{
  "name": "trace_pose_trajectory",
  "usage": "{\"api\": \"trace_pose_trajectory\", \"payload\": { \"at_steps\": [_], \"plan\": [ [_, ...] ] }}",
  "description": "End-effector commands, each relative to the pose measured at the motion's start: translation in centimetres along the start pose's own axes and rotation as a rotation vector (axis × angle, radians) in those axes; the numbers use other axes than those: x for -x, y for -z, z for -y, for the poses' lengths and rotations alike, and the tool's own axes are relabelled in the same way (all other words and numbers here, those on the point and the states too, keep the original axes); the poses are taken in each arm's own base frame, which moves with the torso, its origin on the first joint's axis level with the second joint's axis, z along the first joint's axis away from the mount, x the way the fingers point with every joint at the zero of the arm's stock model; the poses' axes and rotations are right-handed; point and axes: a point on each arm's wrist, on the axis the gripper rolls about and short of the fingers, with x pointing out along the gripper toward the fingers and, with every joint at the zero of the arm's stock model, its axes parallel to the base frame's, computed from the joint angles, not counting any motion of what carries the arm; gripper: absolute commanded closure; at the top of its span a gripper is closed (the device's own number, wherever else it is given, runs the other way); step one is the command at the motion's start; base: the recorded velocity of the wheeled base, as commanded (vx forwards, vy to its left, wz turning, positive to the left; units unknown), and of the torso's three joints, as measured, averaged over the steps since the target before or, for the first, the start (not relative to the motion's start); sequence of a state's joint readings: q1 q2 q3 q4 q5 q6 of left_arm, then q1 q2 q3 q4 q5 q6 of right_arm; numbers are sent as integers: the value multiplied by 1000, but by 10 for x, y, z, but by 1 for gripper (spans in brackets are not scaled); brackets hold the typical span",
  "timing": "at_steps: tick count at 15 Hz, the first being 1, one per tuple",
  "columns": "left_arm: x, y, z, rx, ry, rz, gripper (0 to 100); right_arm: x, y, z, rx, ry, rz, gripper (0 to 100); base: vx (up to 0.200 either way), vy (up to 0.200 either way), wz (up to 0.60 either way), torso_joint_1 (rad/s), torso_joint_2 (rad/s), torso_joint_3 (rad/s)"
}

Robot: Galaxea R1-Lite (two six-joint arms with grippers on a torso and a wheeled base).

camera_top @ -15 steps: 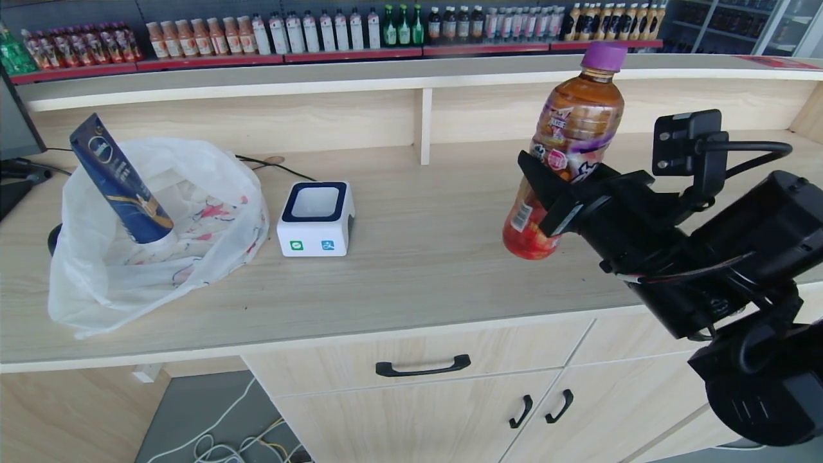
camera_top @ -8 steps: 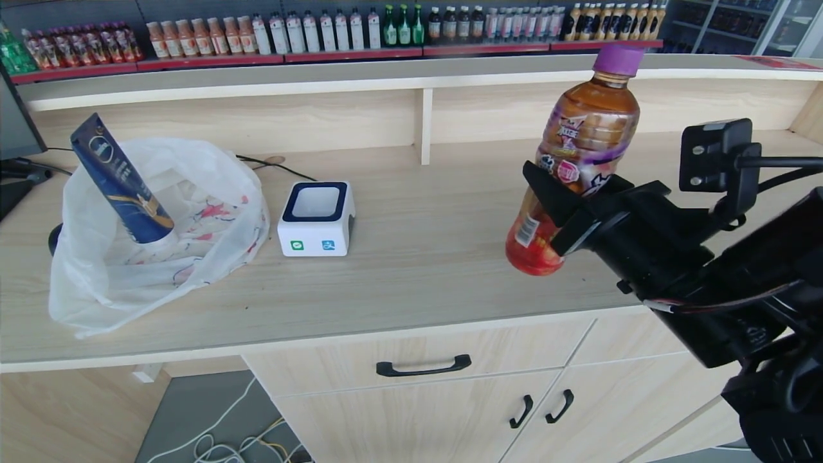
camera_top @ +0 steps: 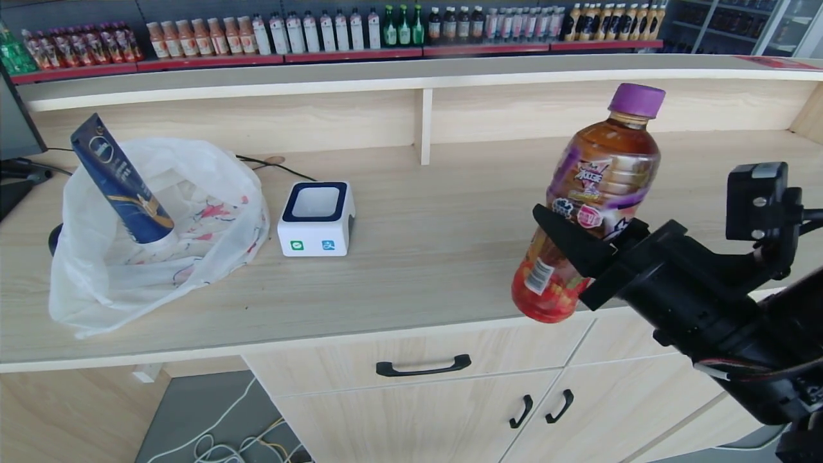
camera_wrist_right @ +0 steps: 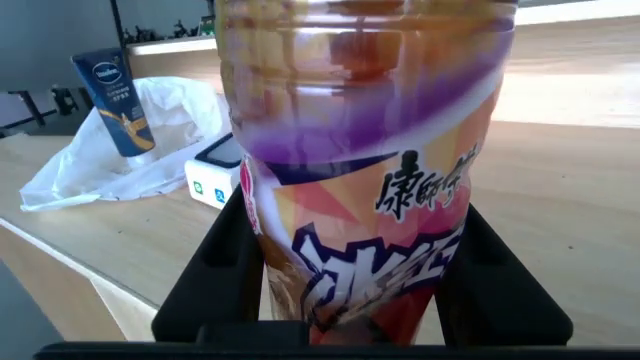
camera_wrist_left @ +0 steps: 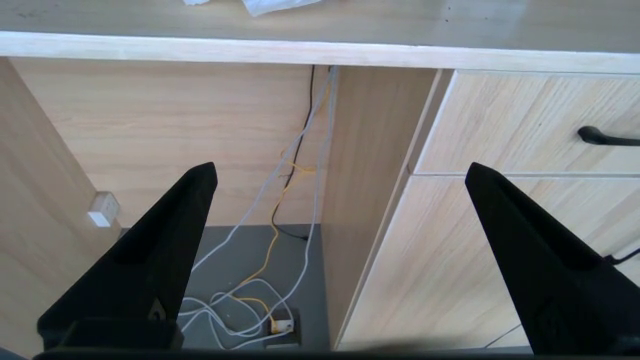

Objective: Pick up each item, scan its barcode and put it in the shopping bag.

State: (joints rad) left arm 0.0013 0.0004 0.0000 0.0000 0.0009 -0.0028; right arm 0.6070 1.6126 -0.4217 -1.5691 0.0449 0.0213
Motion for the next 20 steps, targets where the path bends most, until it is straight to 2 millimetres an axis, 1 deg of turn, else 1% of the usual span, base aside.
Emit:
{"api": "trace_pose_trajectory", "payload": {
  "at_steps": [1, 3, 4, 8, 10, 11, 13, 14, 16, 17, 20],
  "plan": [
    [0, 0, 0, 0, -1, 0, 0, 18, -2, -2, -55, -47, -22, 100, 0, 0, 0, 0, 0, 0],
    [0, 0, 0, 0, -1, 0, 0, 15, -8, -2, -132, -90, 2, 100, 0, 0, 0, 0, 0, 0],
    [0, 0, 0, 0, 1, 0, 0, 13, -8, -2, -153, -93, 2, 100, 0, 0, 0, 0, 0, 0],
    [0, 0, 0, 0, -1, 0, 0, -4, -6, -4, -209, -121, 16, 100, 0, 0, 0, 0, 0, 0],
    [0, 0, 0, 0, 1, 0, 0, -12, -7, -14, -266, -208, 19, 100, 0, 0, 0, 0, 0, 0],
    [0, 0, 0, 0, 1, 0, 0, -13, -5, -20, -284, -235, 9, 100, 0, 0, 0, 0, 0, 0],
    [0, 0, 0, 0, -1, 0, 0, -13, -8, -33, -340, -292, 10, 100, 0, 0, 0, 0, 0, 0],
    [0, 0, 0, 0, -1, 0, 0, -14, -9, -33, -357, -295, 14, 100, 0, 0, 0, 0, 0, 0],
    [0, 0, 0, 0, -1, 0, 0, -26, -24, -34, -416, -310, 80, 100, 0, 0, 0, 0, 0, 0],
    [0, 0, 0, 0, -1, 0, 0, -27, -31, -34, -441, -318, 104, 100, 0, 0, 0, 0, 0, 0],
    [0, 0, 0, 0, -1, 0, 0, -21, -43, -34, -522, -332, 124, 100, 0, 0, 0, 0, 0, 0]
  ]
}}
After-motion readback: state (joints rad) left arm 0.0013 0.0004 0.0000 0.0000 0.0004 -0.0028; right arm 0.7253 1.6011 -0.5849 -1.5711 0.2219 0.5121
